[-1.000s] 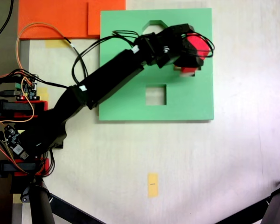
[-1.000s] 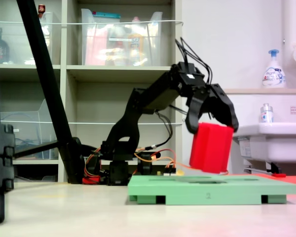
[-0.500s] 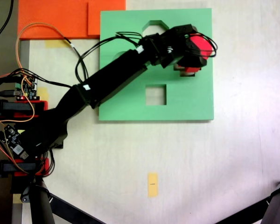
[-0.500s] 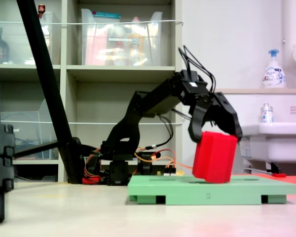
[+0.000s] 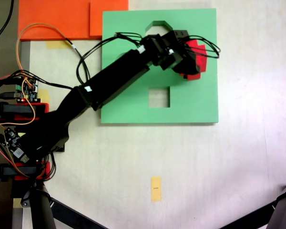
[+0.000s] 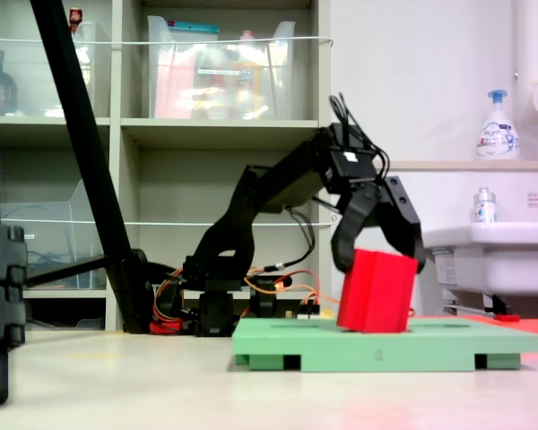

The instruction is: Put the cross columnar block into the corresponding hole

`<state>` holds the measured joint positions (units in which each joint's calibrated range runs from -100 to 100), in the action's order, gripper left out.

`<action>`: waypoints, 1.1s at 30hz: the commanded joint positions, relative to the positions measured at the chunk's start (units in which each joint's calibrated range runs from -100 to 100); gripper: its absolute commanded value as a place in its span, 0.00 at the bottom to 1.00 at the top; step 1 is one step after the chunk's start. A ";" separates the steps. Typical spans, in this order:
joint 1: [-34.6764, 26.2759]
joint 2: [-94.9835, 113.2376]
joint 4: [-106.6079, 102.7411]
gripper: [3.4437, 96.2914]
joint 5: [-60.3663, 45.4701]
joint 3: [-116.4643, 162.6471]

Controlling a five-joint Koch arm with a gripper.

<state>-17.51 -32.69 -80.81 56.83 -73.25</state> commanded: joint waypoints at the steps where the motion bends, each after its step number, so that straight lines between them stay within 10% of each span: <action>1: 0.05 2.81 -4.07 0.47 0.44 -2.92; 33: -1.37 -8.93 1.23 0.47 2.39 -3.12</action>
<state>-18.19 -41.72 -80.91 60.15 -75.01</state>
